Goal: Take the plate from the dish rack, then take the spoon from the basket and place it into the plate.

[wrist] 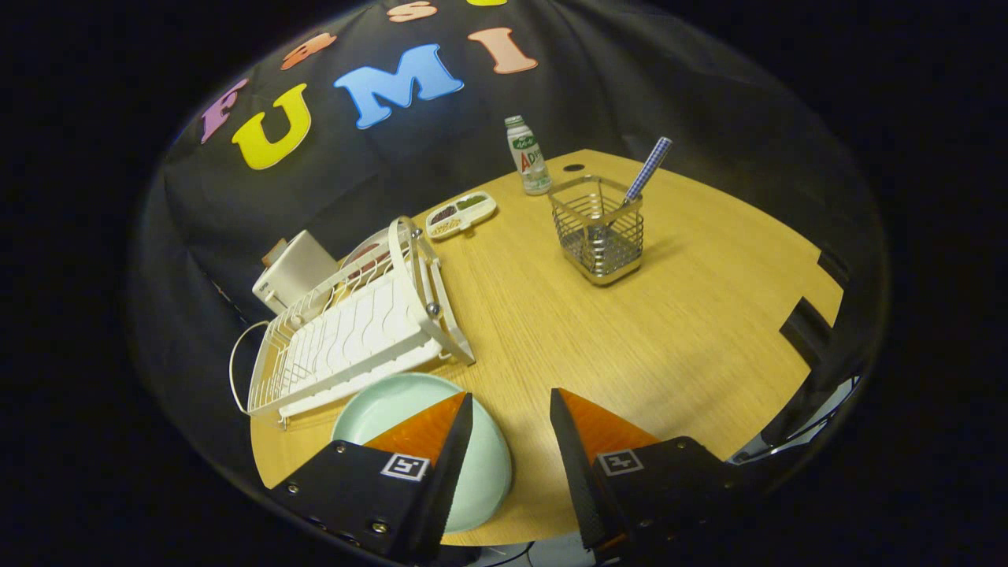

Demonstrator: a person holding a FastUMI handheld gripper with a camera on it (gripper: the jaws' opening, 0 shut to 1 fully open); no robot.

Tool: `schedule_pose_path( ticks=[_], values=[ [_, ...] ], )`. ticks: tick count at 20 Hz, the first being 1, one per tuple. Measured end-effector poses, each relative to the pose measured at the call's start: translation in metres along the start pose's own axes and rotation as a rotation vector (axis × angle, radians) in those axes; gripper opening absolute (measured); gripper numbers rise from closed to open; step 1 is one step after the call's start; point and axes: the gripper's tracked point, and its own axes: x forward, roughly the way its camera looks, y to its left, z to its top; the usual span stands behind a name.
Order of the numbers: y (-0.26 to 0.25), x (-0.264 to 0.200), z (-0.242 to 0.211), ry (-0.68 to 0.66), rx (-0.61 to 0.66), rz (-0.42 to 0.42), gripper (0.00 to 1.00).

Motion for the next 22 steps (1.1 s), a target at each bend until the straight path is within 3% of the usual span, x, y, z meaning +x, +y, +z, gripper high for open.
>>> schedule_pose_path(
  ticks=[11, 17, 22],
  values=[
    [-0.071, 0.019, 0.142, -0.24, 0.155, -0.205, 0.63],
    [-0.111, 0.041, 0.172, -0.274, 0.276, -0.284, 0.63],
    [-0.128, 0.07, 0.177, -0.25, 0.35, -0.297, 0.63]
  ],
)
